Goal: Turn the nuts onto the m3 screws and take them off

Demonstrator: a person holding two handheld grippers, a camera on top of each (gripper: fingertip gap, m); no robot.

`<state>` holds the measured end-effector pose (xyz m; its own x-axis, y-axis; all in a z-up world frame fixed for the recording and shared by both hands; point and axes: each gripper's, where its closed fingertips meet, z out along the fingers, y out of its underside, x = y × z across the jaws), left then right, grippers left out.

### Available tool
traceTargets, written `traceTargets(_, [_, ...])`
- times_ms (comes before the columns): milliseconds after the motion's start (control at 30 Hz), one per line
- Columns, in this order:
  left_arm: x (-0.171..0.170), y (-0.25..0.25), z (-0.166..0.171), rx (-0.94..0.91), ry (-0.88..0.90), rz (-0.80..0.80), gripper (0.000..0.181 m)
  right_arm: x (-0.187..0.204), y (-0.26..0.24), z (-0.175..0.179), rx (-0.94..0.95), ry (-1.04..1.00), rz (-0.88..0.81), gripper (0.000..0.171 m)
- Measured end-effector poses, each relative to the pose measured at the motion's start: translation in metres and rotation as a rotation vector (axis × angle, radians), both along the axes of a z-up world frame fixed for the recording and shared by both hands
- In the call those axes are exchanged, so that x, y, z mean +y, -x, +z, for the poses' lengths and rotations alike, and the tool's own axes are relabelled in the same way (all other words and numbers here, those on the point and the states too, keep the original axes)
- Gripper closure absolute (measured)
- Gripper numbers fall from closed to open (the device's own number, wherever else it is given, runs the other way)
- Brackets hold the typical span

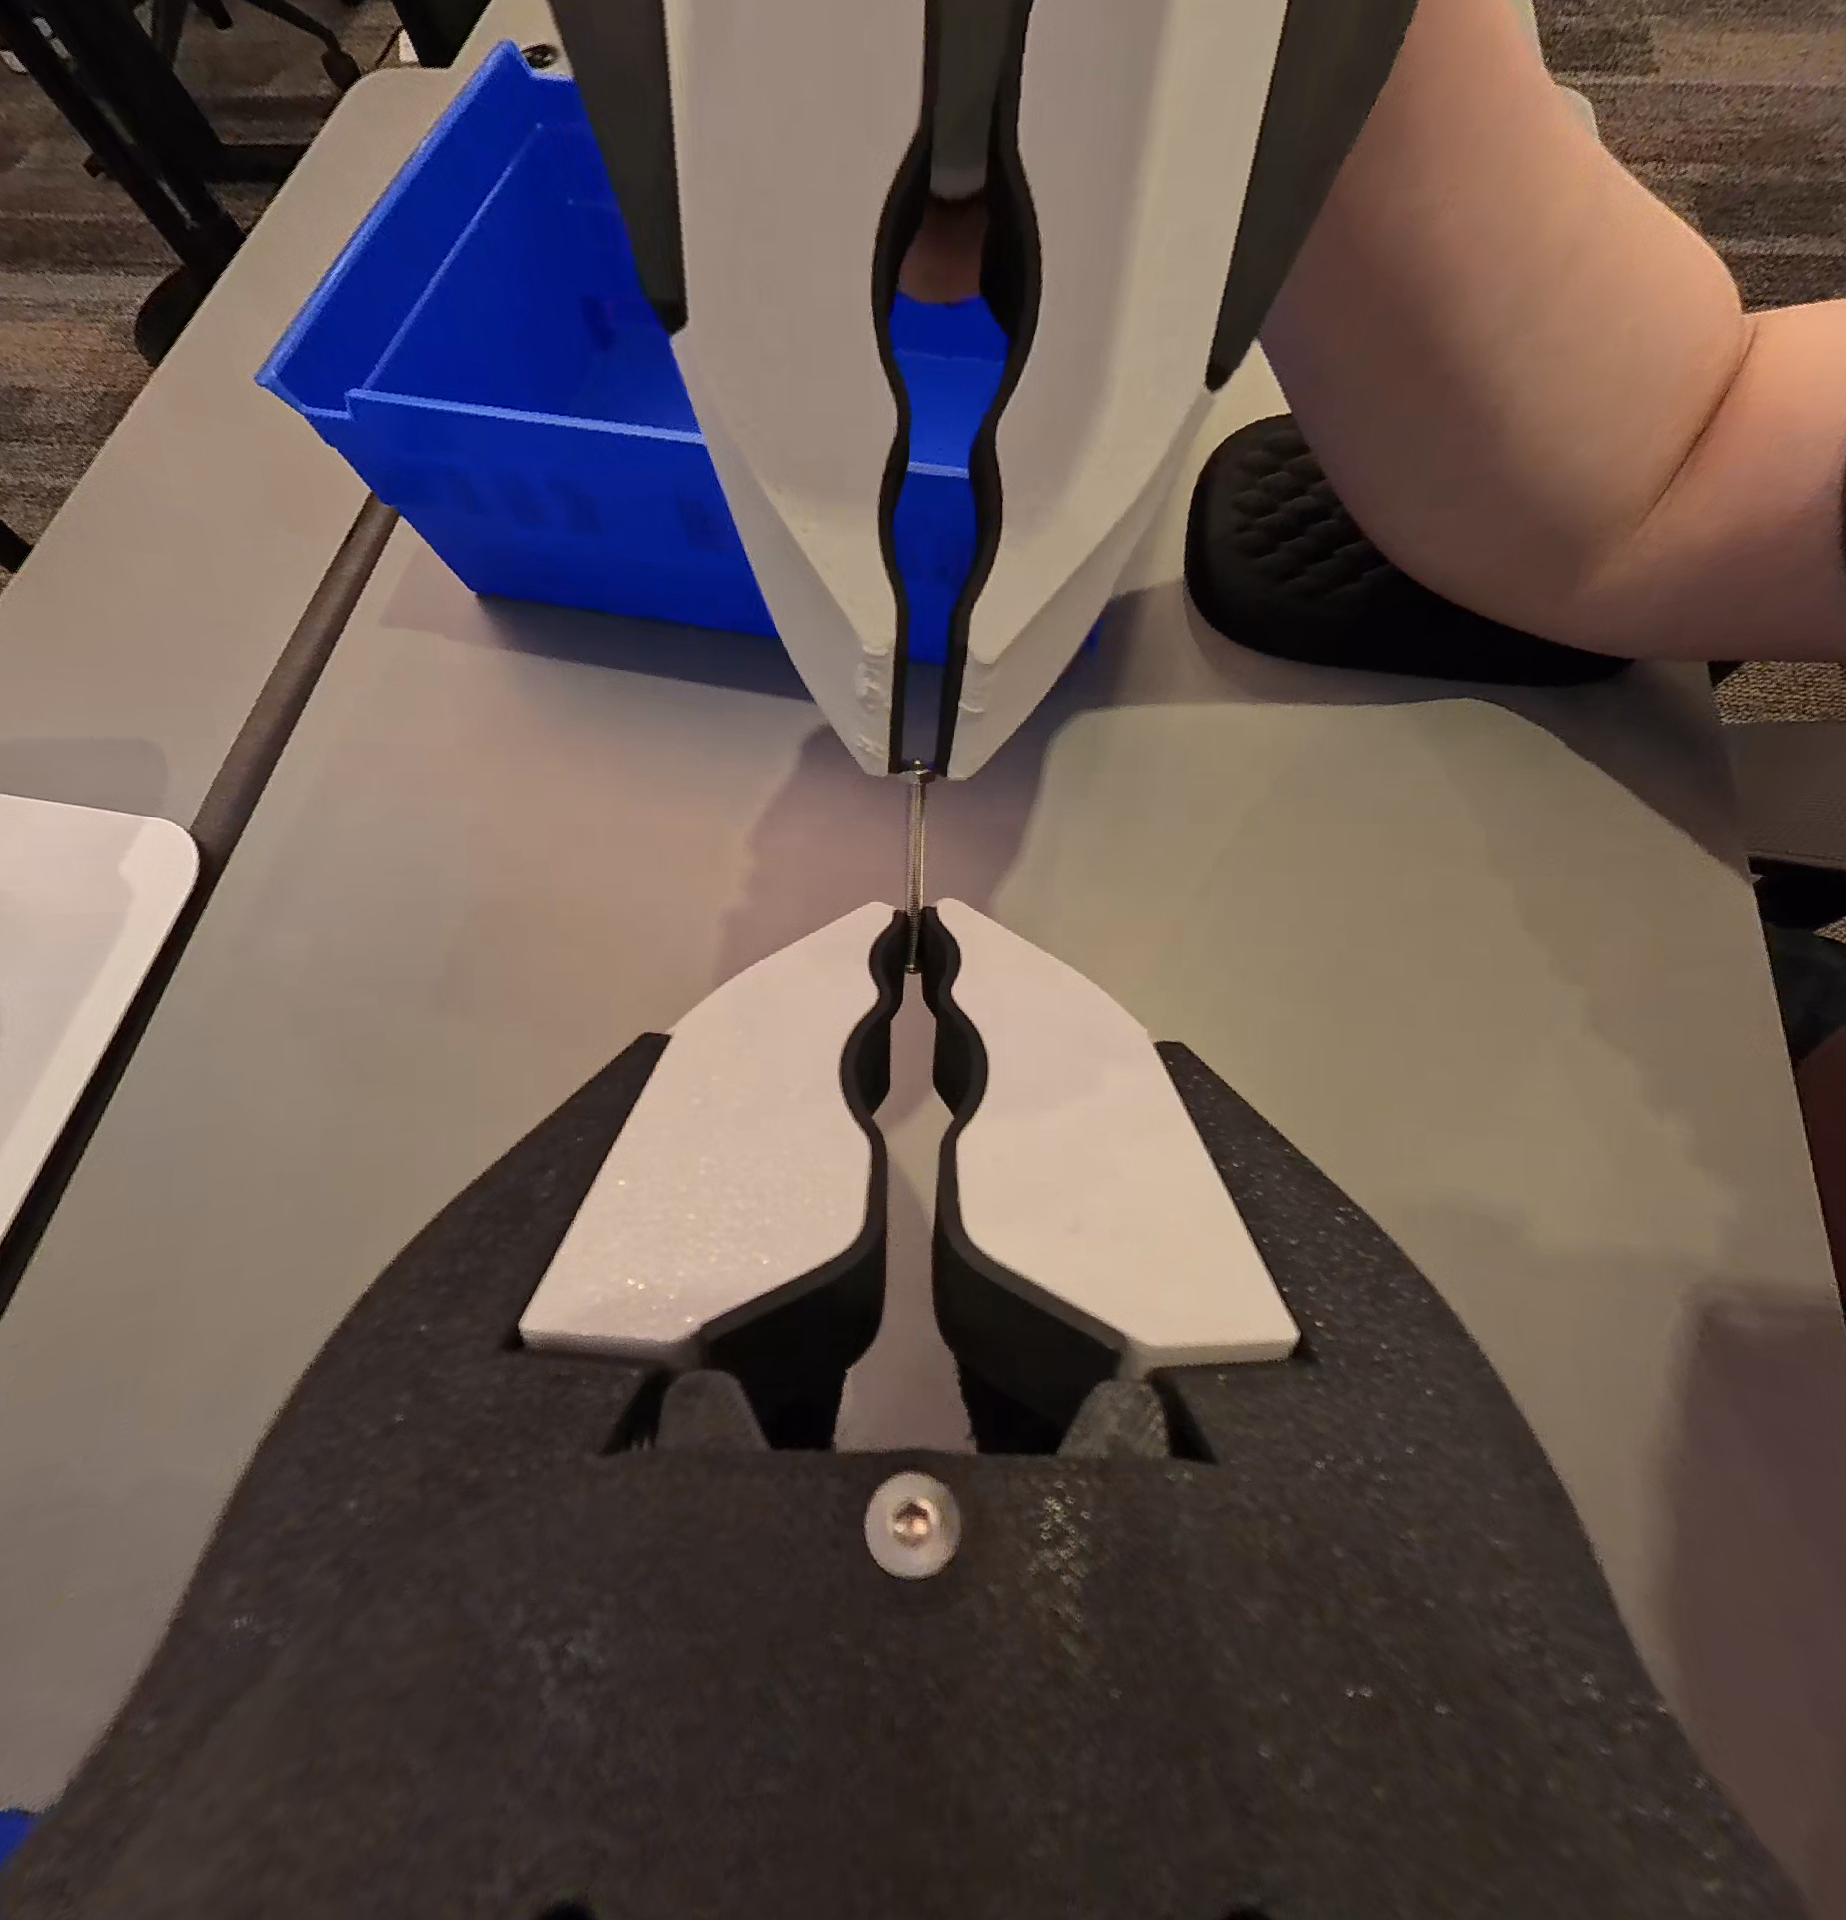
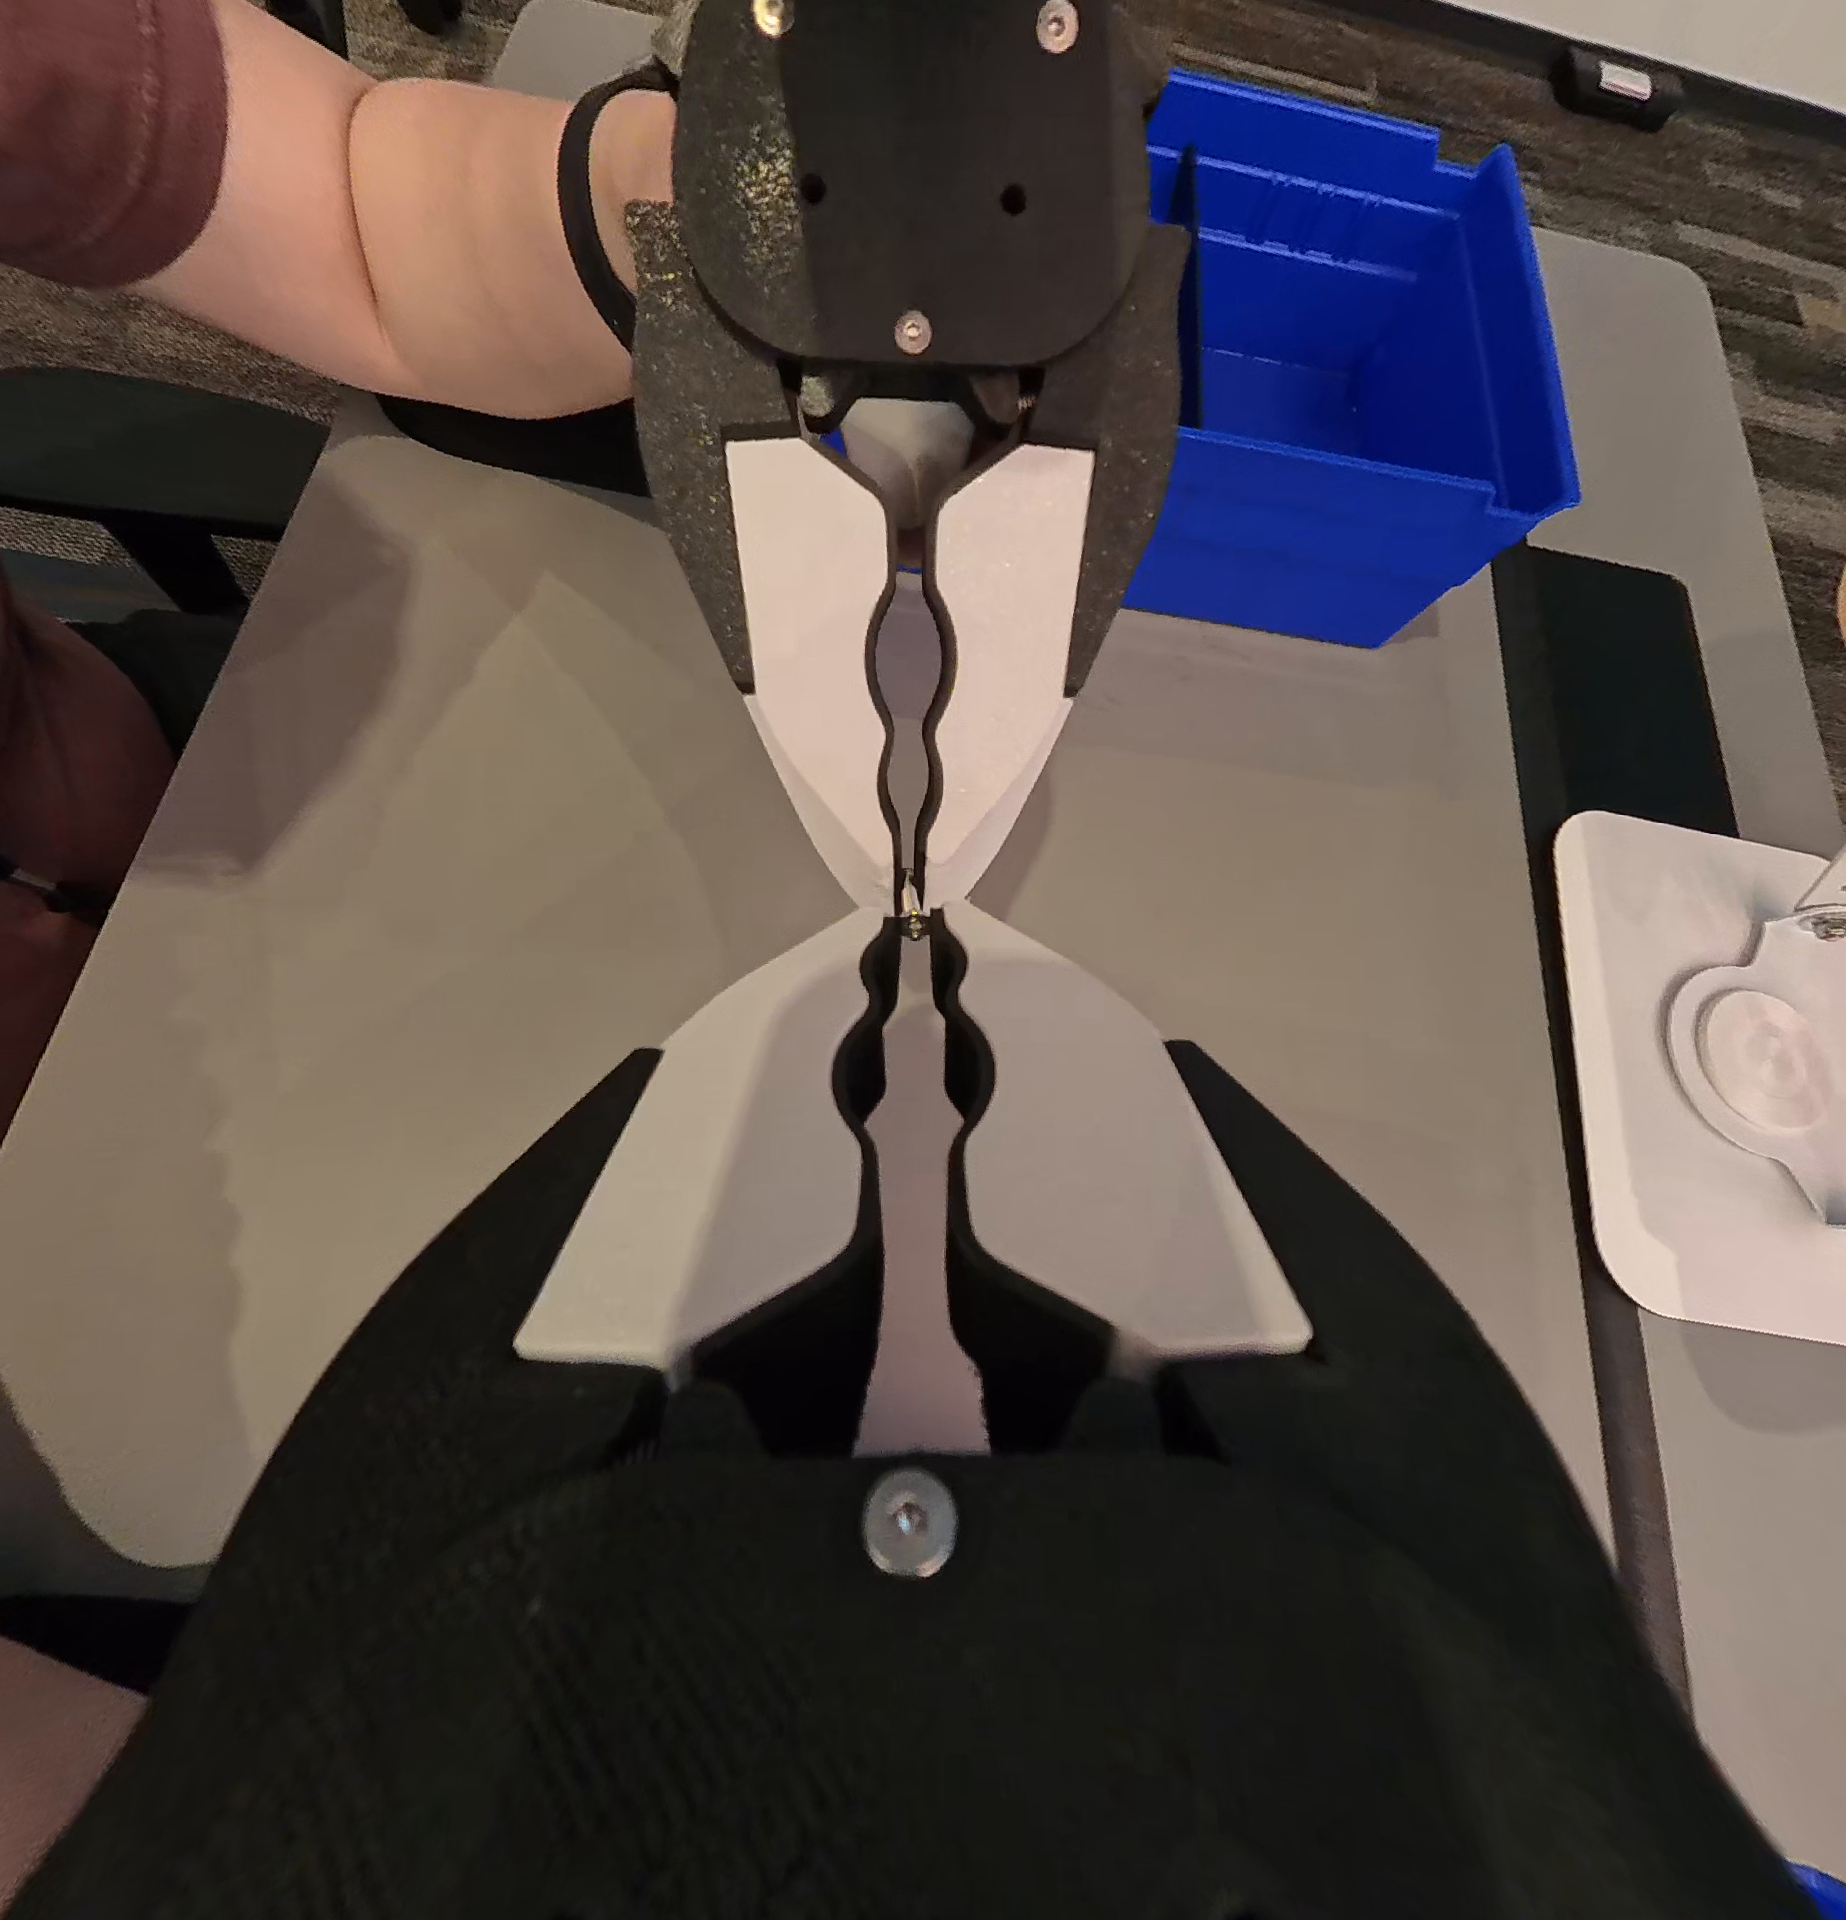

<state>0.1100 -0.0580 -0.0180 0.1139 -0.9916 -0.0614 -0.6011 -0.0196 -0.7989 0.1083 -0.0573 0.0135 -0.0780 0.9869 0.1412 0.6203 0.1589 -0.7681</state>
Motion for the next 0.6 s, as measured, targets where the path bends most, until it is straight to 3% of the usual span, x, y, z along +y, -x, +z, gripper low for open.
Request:
traceTargets(200, [0.015, 0.004, 0.000, 0.042, -0.098, 0.108, 0.179, 0.012, 0.003, 0.000, -0.021, 0.054, -0.138, 0.165])
traceTargets(433, [0.032, 0.014, -0.004, 0.104, -0.162, 0.218, 0.179, 0.027, 0.016, -0.002, 0.049, 0.387, -0.395, 0.165])
traceTargets(600, [0.034, 0.016, -0.006, 0.135, -0.196, 0.233, 0.179, 0.029, 0.017, -0.005, 0.052, 0.449, -0.431, 0.165])
